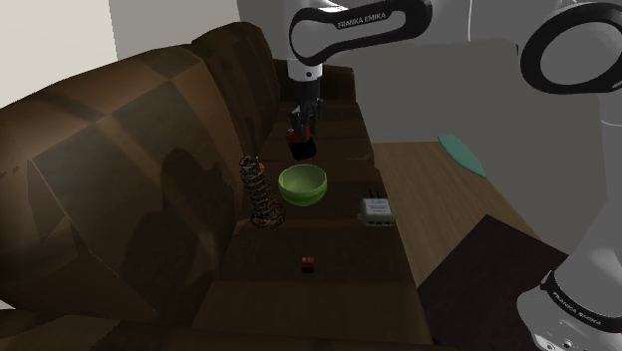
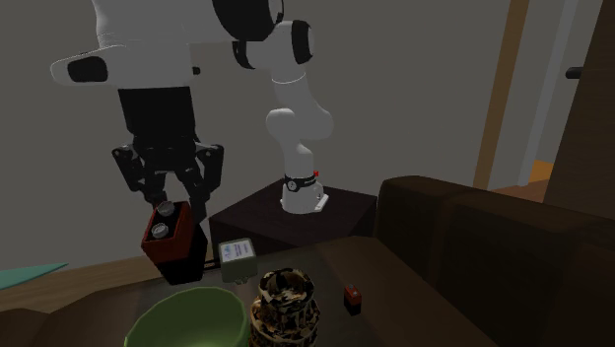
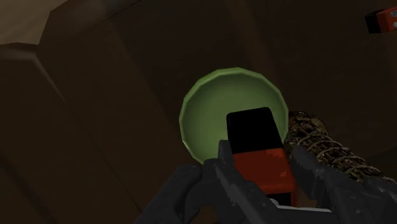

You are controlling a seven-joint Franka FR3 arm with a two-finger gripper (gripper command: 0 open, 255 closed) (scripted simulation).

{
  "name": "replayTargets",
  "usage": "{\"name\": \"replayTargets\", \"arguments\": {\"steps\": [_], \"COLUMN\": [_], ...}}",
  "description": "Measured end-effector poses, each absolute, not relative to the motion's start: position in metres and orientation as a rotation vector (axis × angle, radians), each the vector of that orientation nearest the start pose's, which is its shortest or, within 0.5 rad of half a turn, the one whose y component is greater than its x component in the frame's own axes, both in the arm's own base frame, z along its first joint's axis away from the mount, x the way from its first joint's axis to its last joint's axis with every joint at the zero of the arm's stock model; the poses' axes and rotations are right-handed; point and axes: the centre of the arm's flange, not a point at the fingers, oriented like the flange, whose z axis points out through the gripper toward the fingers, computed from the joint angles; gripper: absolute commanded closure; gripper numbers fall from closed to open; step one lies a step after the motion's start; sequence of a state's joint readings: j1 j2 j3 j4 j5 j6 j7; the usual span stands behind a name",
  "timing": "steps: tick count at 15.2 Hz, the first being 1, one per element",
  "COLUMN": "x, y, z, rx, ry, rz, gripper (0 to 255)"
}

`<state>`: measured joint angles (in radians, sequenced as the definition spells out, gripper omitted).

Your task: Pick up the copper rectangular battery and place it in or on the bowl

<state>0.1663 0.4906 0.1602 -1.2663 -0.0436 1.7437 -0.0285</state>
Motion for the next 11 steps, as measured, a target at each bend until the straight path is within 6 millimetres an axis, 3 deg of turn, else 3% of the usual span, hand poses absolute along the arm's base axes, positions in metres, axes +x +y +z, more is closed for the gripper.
{"name": "replayTargets", "arguments": {"steps": [11], "x": [0.678], "y": [0.198], "z": [0.422], "rx": [-3.065], "ry": [-0.533], "rz": [0.019], "gripper": [255]}}
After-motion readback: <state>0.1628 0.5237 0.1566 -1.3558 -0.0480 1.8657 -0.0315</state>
